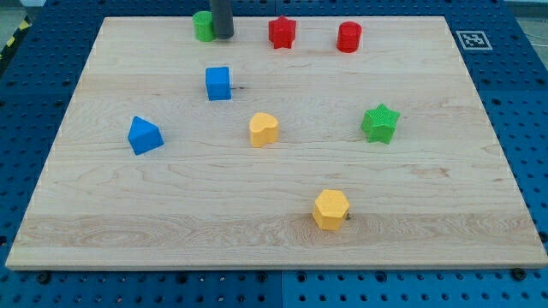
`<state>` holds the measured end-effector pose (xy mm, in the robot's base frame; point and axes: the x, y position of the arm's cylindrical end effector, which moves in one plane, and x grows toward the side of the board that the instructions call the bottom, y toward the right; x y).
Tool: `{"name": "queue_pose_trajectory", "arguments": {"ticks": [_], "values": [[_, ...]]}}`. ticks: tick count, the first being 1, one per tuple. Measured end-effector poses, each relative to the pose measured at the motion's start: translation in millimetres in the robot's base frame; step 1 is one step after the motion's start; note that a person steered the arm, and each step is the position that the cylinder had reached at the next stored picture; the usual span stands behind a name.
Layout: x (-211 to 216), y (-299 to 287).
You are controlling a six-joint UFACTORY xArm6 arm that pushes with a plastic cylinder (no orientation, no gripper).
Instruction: Push the green circle slightly towards the left of the board
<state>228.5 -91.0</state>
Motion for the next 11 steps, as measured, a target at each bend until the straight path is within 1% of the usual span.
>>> {"name": "queue_pose_trajectory", "arguments": {"ticks": [1, 2, 3, 4, 5, 6, 8, 9, 10, 11], "values": [[-10, 24], [-28, 5], [-29, -37], [-29, -46], [-26, -1], [-15, -1], [-1, -40], [10, -43], [21, -34], [21, -46]]}}
